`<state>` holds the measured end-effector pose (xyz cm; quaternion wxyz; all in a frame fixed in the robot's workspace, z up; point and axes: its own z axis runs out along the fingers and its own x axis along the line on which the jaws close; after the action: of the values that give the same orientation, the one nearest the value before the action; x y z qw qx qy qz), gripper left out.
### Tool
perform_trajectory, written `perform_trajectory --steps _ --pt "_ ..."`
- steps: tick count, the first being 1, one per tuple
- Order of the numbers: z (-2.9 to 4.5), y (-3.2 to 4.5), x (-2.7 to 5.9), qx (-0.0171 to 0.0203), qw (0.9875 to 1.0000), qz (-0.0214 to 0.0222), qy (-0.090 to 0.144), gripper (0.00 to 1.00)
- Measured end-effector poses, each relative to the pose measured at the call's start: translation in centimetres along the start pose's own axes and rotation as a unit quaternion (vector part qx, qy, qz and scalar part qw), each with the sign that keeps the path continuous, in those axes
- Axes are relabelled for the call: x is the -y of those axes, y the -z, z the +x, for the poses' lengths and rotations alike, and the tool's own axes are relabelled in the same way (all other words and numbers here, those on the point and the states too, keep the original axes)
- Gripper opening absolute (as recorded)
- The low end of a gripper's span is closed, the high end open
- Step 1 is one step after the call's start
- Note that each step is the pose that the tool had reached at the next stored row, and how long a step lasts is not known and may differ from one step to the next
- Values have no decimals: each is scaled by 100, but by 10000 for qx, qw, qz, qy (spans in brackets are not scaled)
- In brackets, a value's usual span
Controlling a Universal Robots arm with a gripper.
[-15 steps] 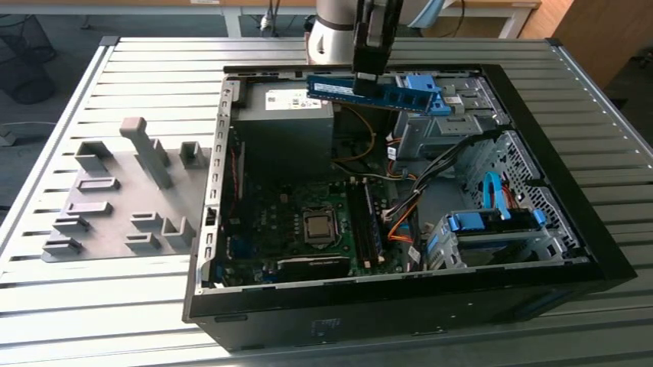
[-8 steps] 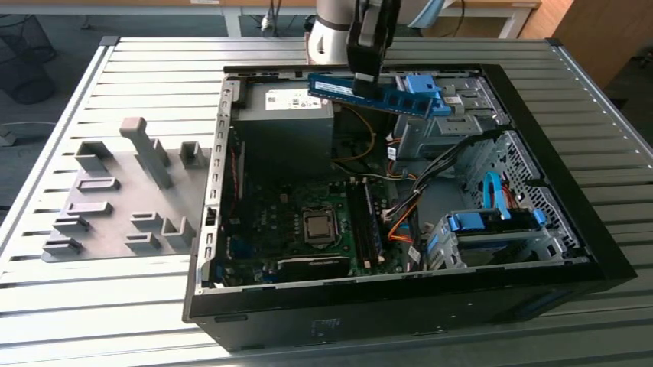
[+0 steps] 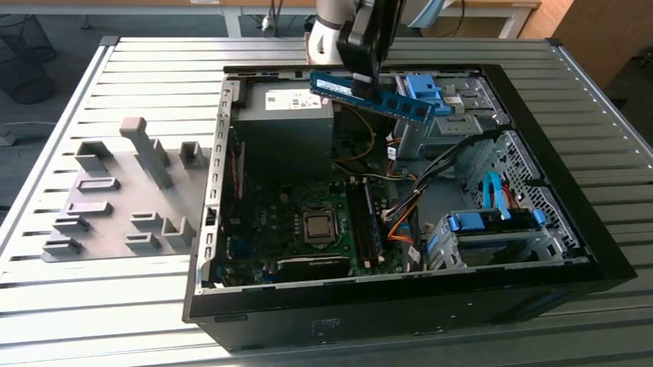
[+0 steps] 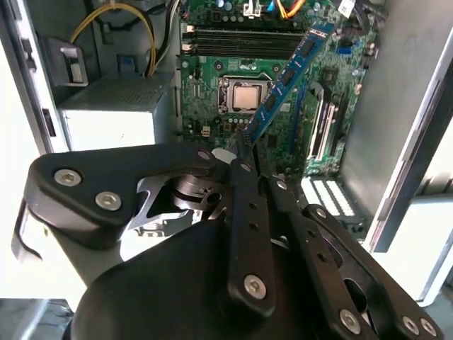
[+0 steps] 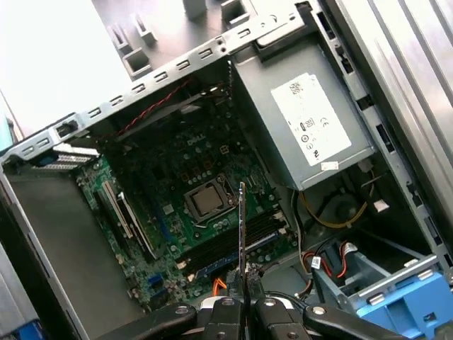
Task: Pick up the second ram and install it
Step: 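Insert the second ram into the second slot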
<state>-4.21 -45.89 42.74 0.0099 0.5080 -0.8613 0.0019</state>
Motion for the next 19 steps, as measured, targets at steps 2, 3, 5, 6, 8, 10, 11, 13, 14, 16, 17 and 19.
perform_trajectory --steps 2,3,5,6,8,10,11,13,14,16,17,19 --pt "0 -2 0 -8 9999 2 -157 14" --pt "0 -3 0 -12 9997 3 -237 14" --pt "0 -5 0 -21 9992 6 -393 14" --pt "0 -6 0 -25 9989 7 -470 14" --pt "0 -8 0 -35 9980 10 -631 14" --pt "0 -10 0 -43 9969 12 -787 14" --pt "0 -11 0 -47 9962 13 -866 14" --pt "0 -13 0 -56 9947 16 -1029 14" --pt "0 -14 0 -61 9938 17 -1107 14" --pt "0 -16 0 -69 9920 19 -1262 14" --pt "0 -16 0 -73 9909 20 -1341 14" --pt "0 -18 0 -81 9887 22 -1497 14"
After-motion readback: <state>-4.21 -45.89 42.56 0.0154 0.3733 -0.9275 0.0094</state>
